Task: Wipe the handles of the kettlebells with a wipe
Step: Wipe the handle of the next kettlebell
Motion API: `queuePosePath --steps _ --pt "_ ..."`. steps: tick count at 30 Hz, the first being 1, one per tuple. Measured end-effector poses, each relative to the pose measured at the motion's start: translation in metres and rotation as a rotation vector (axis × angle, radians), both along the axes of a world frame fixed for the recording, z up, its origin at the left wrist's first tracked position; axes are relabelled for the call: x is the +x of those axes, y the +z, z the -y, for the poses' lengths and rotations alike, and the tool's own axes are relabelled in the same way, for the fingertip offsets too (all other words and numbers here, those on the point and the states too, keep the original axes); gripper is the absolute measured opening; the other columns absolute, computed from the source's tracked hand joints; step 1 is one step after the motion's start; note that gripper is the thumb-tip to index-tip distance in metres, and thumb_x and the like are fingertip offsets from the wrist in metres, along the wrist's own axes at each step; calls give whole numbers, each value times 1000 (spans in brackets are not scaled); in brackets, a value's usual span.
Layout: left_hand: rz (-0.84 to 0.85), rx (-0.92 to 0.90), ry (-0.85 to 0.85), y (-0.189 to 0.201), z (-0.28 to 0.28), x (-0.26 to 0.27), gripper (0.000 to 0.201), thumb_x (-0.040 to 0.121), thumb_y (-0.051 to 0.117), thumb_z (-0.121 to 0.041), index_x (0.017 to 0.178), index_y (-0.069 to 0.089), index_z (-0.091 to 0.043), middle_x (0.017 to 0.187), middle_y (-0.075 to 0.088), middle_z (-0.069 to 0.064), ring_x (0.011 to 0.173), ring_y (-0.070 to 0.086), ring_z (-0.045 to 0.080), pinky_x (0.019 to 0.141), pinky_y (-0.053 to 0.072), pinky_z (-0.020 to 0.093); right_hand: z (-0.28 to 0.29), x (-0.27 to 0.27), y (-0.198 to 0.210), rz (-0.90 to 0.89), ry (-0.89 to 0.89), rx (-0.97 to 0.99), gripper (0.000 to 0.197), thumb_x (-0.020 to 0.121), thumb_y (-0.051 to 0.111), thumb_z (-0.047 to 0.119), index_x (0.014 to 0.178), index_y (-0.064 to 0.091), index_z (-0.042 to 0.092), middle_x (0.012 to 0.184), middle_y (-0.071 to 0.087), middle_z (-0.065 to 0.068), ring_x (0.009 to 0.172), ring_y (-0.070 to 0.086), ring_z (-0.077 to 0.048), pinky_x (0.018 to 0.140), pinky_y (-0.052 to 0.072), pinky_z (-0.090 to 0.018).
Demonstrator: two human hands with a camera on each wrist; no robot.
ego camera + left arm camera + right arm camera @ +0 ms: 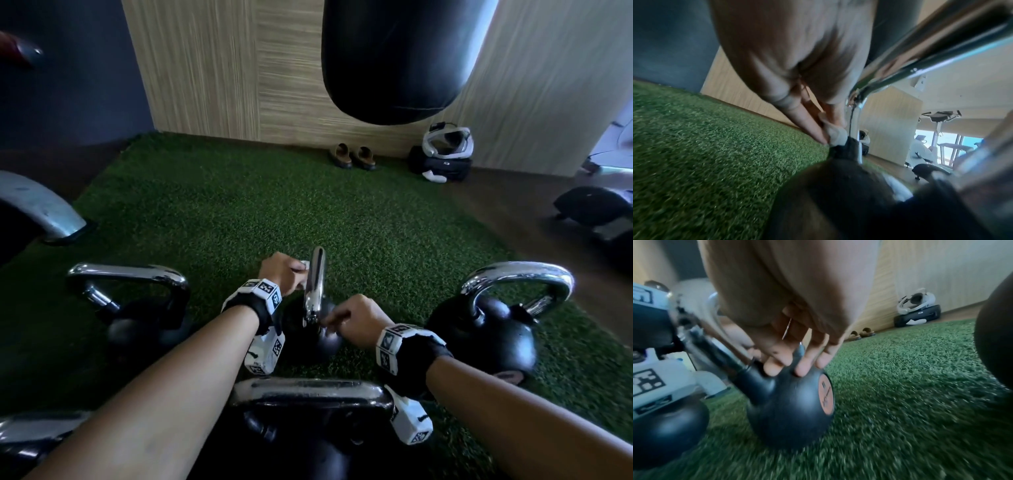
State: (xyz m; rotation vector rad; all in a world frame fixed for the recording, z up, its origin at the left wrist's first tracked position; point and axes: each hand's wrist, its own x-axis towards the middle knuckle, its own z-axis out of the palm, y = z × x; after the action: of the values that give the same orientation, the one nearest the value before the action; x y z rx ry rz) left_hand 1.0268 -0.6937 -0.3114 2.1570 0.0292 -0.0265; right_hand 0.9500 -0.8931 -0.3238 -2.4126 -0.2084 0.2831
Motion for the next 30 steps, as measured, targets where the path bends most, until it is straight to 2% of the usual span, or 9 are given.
queuePosePath --steps 2,4,7,8,12,17,22,25,30 --pt "-91 7 -57 5 -2 4 19 97 66 -25 97 83 -16 89 78 4 78 69 18 70 56 19 1 6 1 -27 -12 16 26 85 70 6 92 83 27 81 75 15 72 66 6 66 48 -9" --pt "-215 -149 -114 7 -6 7 21 101 61 -18 101 78 -6 96 76 11 87 72 22 77 63 30 3 10 -2 -27 -81 48 18 83 80 23 100 78 29 95 76 11 89 68 -5 77 52 -17" --pt "-226 -220 -160 -4 -9 14 18 97 66 -7 106 77 3 107 77 18 101 74 32 94 61 45 -4 19 -19 -75 -138 117 92 48 81 83 124 67 34 116 74 8 106 69 -13 99 54 -33" --pt "-193 -188 -154 -8 -10 13 14 92 72 -7 100 79 1 104 78 18 102 74 35 96 59 50 -8 20 -23 -96 -130 139 104 42 75 91 129 66 35 118 74 7 108 70 -15 100 54 -33" --pt "-163 -169 -89 -10 -6 14 14 81 79 -1 95 81 -1 96 80 14 93 76 34 94 60 49 -16 16 -20 -78 -159 111 62 81 78 54 138 62 35 118 73 3 105 68 -15 86 46 -21" --pt "-60 -237 16 -2 0 15 15 87 79 -12 101 80 -8 97 80 6 92 77 22 94 61 43 -12 16 -25 -78 -160 157 61 83 78 50 140 60 35 121 73 4 103 66 -12 89 48 -22" --pt "-37 -97 -36 -2 0 7 18 93 69 -5 109 77 -6 83 72 0 85 66 20 96 59 44 -10 18 -35 -51 -174 175 64 82 78 51 141 59 35 127 71 5 110 66 -11 93 46 -21" --pt "-43 -445 7 12 0 4 5 91 78 -11 95 79 -13 87 76 6 82 72 17 87 64 37 -9 21 -39 -62 -185 198 67 80 81 49 141 60 33 125 72 4 108 66 -10 96 48 -22" --pt "-58 -618 29 26 1 -3 26 92 74 -6 118 74 -6 105 74 8 87 73 12 70 63 20 -7 29 -50 -72 -191 234 72 74 85 51 140 62 31 125 73 2 110 69 -14 103 53 -32"
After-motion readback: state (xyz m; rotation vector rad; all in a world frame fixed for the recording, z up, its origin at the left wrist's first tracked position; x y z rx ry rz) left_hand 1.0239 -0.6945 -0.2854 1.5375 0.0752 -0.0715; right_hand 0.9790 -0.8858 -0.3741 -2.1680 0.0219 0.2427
